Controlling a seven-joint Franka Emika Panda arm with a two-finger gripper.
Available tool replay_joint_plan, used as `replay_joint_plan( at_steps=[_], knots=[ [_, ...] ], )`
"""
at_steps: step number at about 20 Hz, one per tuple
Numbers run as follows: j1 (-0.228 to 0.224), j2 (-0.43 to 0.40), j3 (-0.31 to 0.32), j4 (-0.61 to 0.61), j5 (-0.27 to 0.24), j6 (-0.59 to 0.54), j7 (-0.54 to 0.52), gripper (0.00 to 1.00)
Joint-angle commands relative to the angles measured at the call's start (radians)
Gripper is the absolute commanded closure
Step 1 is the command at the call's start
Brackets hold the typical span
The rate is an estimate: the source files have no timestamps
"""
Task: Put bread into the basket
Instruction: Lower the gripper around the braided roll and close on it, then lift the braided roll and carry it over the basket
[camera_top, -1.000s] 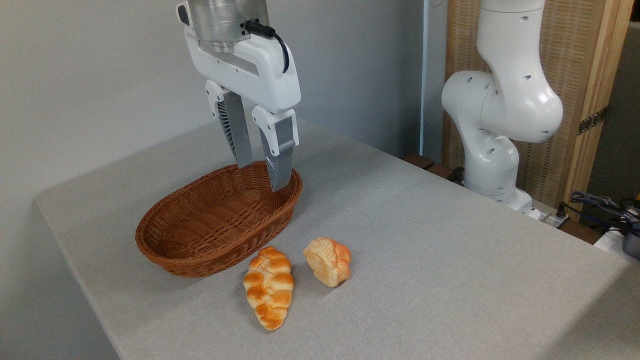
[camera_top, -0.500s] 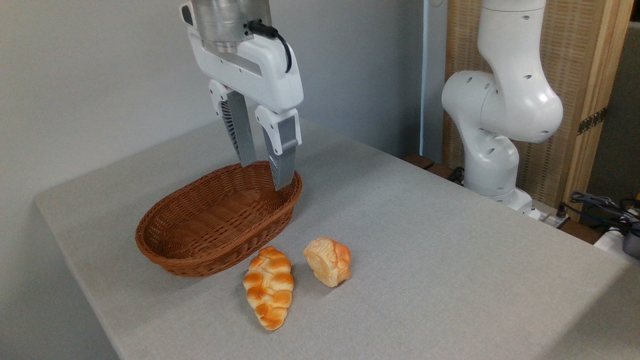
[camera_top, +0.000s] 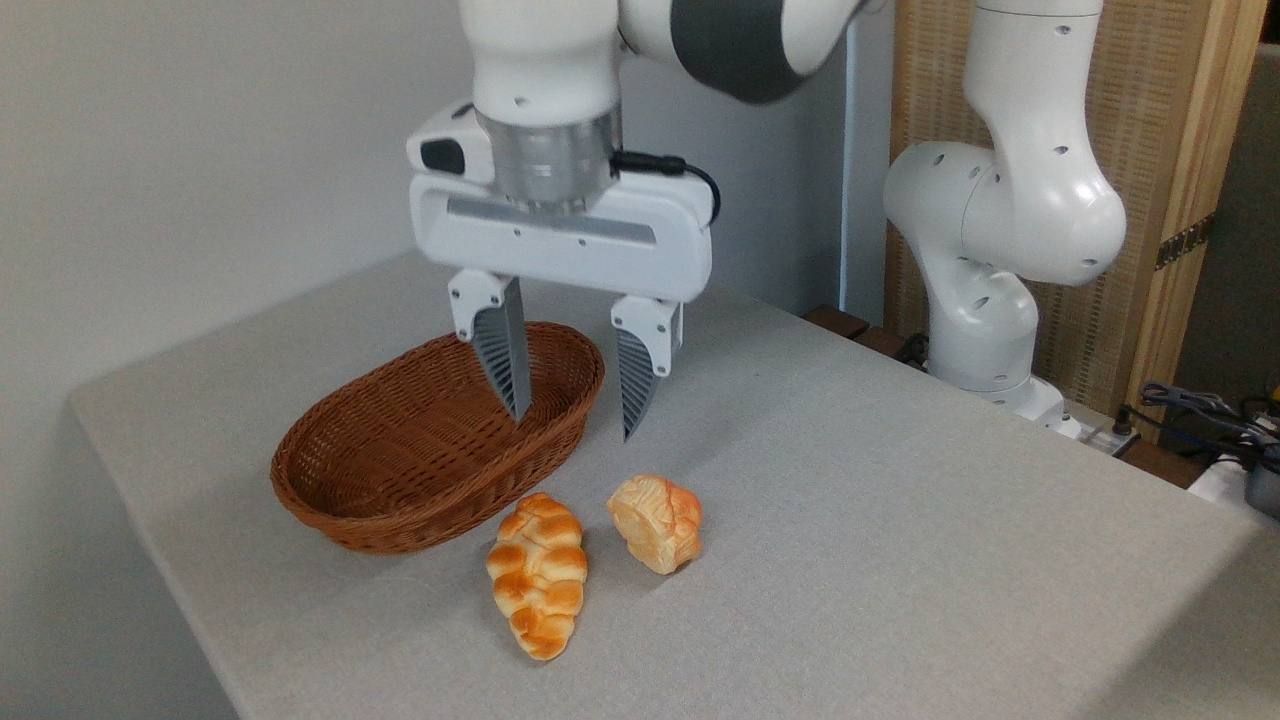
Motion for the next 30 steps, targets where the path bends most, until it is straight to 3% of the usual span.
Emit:
replay_joint_plan(
  at_steps=[1,6,14,17,23,24,27,30],
  knots=[
    [-0.009,-0.013,0.013,-0.075,-0.042,0.134,-0.181,0.00],
    [-0.009,0.038,0.018,-0.094,-0.043,0.226,-0.226,0.00],
    [-0.010,0.137,0.002,-0.099,-0.028,0.310,-0.212,0.00],
    [-0.009,0.174,-0.039,-0.105,-0.006,0.340,-0.212,0.00],
    [-0.010,0.191,-0.056,-0.146,-0.005,0.400,-0.212,0.00],
    [-0.010,0.191,-0.057,-0.149,-0.005,0.405,-0.209,0.05],
    [-0.010,0.191,-0.057,-0.149,-0.005,0.403,-0.162,0.40],
    [-0.010,0.191,-0.057,-0.149,-0.005,0.402,-0.154,0.52]
  ],
)
